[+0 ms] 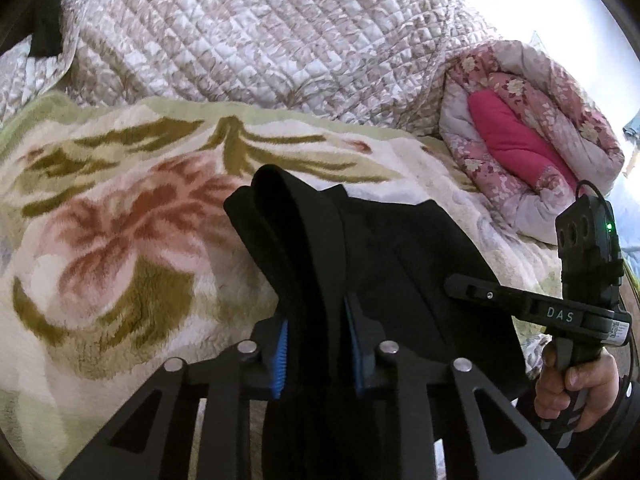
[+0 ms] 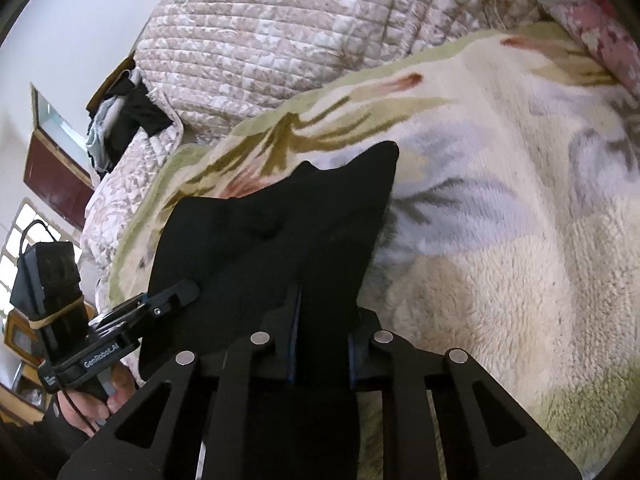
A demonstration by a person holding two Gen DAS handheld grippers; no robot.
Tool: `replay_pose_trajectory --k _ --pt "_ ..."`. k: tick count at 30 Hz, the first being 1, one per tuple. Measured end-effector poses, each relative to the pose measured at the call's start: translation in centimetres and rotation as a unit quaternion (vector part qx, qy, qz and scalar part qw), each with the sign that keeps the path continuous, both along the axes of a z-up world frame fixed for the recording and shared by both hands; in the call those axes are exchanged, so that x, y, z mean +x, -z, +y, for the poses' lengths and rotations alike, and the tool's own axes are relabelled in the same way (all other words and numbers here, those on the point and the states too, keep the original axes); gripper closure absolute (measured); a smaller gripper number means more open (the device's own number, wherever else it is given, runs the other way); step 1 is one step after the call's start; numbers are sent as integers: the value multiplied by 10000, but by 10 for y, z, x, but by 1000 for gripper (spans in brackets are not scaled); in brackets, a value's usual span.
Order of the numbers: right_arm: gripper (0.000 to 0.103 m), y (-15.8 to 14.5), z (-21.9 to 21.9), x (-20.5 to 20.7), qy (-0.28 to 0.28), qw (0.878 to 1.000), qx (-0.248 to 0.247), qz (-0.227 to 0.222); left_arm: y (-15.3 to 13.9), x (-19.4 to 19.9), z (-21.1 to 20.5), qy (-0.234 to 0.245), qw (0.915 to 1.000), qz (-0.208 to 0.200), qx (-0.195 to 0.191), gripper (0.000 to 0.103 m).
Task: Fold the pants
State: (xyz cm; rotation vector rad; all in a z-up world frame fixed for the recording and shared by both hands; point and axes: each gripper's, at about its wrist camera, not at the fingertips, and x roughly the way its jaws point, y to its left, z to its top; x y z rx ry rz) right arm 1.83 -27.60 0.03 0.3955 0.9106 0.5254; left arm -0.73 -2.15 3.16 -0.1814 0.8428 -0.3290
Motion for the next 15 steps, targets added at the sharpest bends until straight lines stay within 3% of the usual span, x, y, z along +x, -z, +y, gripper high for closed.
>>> replay_pose_trajectory --k 7,15 --pt "86 -25 11 -14 -108 9997 -3 -206 -14 -8 -3 85 9999 -91 57 80" --pt "86 -39 26 5 -291 9991 -33 -293 -29 3 1 74 9994 -197 267 80"
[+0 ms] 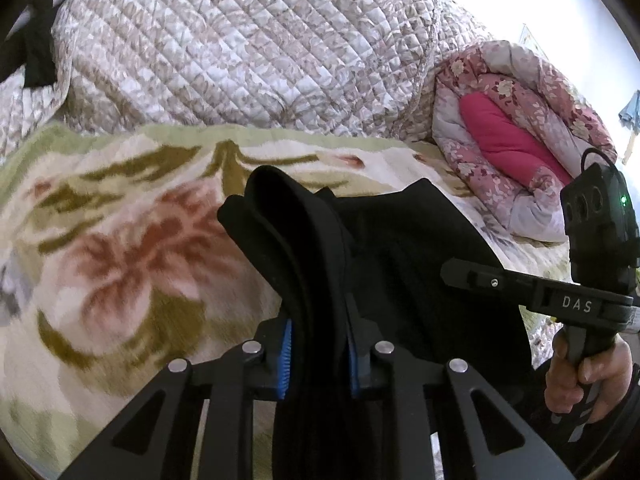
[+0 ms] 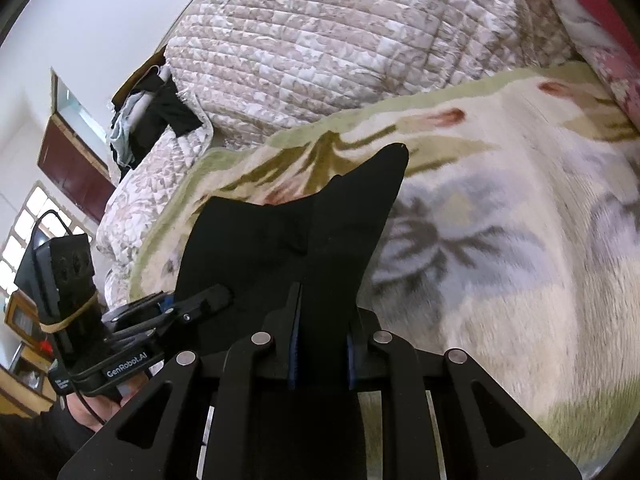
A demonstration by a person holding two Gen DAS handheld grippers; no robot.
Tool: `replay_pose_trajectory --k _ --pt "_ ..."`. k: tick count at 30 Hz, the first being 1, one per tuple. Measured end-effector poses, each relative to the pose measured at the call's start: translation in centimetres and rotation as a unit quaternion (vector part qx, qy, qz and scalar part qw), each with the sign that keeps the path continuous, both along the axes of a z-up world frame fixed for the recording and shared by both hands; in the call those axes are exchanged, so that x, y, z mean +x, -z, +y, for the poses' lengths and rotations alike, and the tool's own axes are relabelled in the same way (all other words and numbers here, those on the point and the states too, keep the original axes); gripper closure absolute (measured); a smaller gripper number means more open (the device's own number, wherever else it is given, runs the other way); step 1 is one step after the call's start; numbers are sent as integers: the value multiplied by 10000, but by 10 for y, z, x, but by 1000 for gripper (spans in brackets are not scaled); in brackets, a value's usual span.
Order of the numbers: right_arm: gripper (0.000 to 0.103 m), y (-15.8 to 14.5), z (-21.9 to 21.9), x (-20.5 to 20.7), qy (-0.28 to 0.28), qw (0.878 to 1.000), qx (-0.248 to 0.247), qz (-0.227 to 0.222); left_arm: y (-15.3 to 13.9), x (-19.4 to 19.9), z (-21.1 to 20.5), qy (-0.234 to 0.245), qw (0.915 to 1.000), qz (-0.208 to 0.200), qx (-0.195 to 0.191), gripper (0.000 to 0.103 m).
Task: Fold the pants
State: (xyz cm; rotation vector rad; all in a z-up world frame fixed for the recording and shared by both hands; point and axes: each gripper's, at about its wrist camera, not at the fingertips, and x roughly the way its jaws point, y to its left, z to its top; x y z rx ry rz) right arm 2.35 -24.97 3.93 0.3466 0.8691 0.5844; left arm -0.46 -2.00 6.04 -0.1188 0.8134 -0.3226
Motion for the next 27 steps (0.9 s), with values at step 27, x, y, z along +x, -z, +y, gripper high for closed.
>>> replay_pose_trajectory --k 27 --pt "67 26 5 143 391 9971 -641 78 39 138 65 -776 9964 316 150 58"
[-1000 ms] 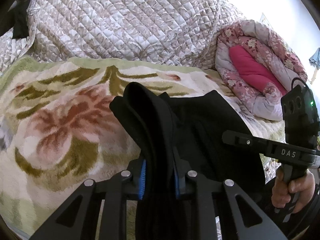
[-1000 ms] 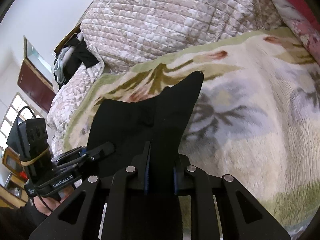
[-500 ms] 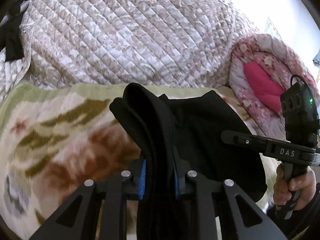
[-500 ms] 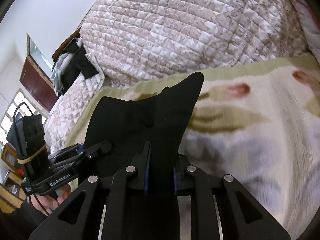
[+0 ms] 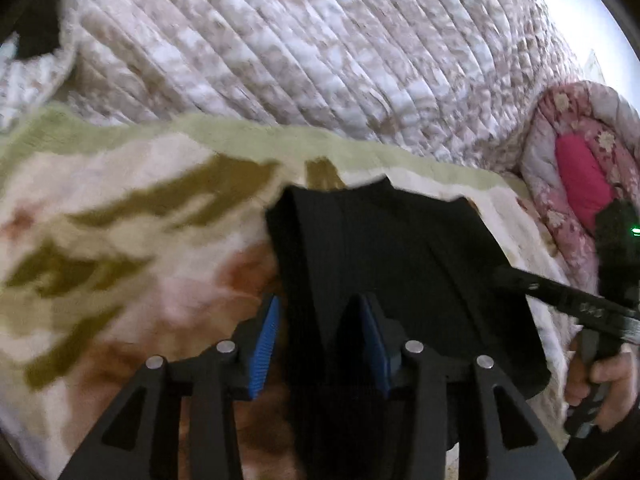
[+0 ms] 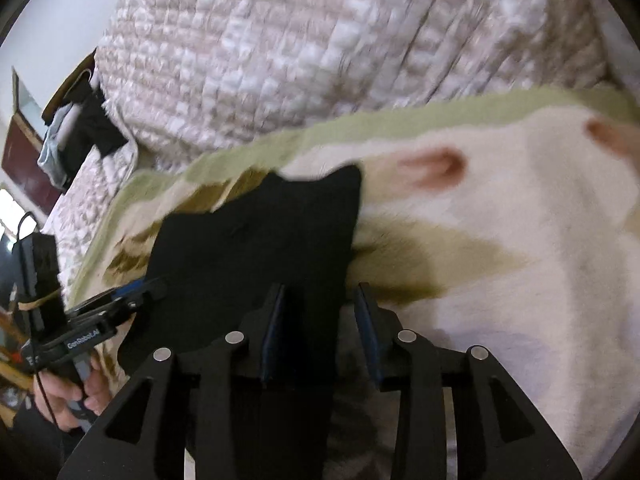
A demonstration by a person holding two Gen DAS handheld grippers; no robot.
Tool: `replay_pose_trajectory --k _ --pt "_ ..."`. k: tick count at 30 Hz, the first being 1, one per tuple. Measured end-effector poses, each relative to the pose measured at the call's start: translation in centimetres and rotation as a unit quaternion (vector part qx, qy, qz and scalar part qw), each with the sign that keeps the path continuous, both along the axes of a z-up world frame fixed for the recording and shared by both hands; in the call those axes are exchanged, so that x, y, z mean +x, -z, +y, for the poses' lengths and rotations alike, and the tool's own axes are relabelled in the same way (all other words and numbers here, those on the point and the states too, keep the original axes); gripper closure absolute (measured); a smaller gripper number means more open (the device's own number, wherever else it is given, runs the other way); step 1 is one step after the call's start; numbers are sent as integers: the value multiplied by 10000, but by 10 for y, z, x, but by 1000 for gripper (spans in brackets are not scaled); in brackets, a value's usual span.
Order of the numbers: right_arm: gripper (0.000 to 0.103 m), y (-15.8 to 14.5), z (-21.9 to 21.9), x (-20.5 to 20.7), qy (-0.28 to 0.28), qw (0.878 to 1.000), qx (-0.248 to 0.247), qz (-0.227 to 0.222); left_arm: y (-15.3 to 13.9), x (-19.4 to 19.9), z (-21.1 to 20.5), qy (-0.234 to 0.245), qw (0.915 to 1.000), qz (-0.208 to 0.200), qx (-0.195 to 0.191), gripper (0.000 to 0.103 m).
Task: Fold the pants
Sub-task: 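Lower the folded edge onto the pants and open both grippers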
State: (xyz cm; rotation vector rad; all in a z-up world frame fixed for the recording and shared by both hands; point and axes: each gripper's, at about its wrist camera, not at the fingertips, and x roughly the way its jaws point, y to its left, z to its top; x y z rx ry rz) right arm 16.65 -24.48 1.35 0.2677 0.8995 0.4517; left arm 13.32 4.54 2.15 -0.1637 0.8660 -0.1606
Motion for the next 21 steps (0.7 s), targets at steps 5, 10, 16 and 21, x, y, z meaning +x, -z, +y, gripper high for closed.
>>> replay_pose_trajectory --k 5,10,16,21 --pt "67 -25 10 -36 100 9980 -345 -515 -21 -29 -4 -255 9988 -344 227 60" --pt "67 -31 44 -75 -197 9910 -900 -973 -28 -66 -35 128 9977 -617 239 60" --pt "67 0 57 -84 -366 9899 -1191 -676 -4 -76 -46 246 9980 -388 437 59" --pt "68 10 58 -85 -420 9887 -1275 -666 4 -72 -39 89 9984 -313 461 58"
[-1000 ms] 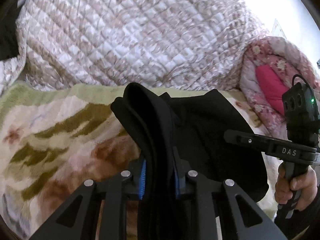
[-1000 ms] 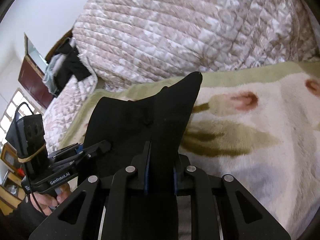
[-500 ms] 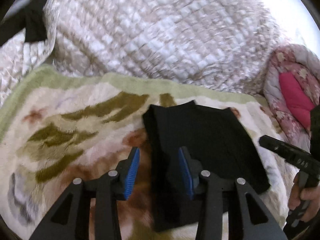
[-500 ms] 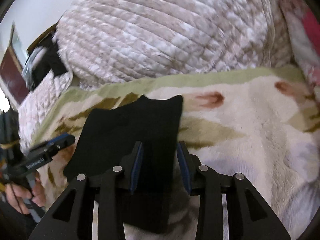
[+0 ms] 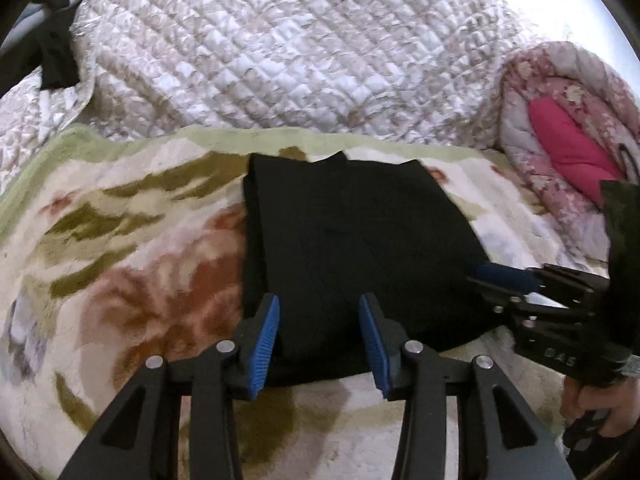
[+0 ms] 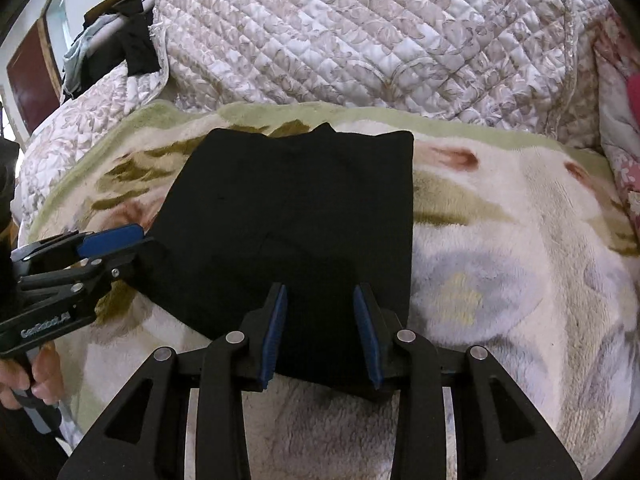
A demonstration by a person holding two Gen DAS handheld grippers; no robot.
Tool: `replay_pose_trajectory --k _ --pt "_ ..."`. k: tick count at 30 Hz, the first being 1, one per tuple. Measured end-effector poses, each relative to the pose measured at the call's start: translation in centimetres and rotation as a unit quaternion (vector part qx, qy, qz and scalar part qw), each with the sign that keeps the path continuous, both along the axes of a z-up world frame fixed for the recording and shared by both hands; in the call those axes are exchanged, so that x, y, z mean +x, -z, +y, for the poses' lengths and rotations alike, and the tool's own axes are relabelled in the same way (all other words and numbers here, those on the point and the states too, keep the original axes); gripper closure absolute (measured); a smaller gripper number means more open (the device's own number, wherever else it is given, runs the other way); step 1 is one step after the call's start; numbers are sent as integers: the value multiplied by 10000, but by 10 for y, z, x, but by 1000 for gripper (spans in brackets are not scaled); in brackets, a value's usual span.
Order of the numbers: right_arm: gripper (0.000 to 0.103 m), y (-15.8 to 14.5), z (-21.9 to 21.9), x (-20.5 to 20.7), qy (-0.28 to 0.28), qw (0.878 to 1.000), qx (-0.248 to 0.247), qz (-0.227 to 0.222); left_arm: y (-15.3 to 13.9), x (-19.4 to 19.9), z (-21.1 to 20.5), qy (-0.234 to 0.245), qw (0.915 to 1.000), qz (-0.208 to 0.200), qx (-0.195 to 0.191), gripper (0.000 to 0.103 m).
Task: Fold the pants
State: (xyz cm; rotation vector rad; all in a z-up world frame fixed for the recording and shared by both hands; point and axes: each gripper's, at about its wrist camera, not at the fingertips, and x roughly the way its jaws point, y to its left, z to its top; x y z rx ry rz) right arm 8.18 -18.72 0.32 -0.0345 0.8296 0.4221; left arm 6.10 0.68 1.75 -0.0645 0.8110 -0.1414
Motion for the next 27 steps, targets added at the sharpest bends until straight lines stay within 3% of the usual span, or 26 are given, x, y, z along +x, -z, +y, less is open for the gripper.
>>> replay_pose_trajectory --k 2,7,13,21,24,27 --pt "67 1 0 1 -47 10000 -14 -26 5 2 4 -23 9999 55 -148 57" --pt "67 -5 -4 -4 36 10000 78 -21 -1 -4 1 -61 10000 2 -5 58" --pt "59 -15 -15 -37 201 9993 242 -197 -9 -31 2 -222 9997 -85 -14 58" --pt "59 -16 -16 -73 257 9991 237 -247 -14 -64 -2 -227 9996 -142 -34 58" --pt "49 -14 -13 -81 262 9991 185 -271 -11 -70 -3 -249 9996 -138 -16 58" --pt "49 -8 -9 -80 216 9995 83 -207 -4 -66 -3 -257 9996 -38 73 58"
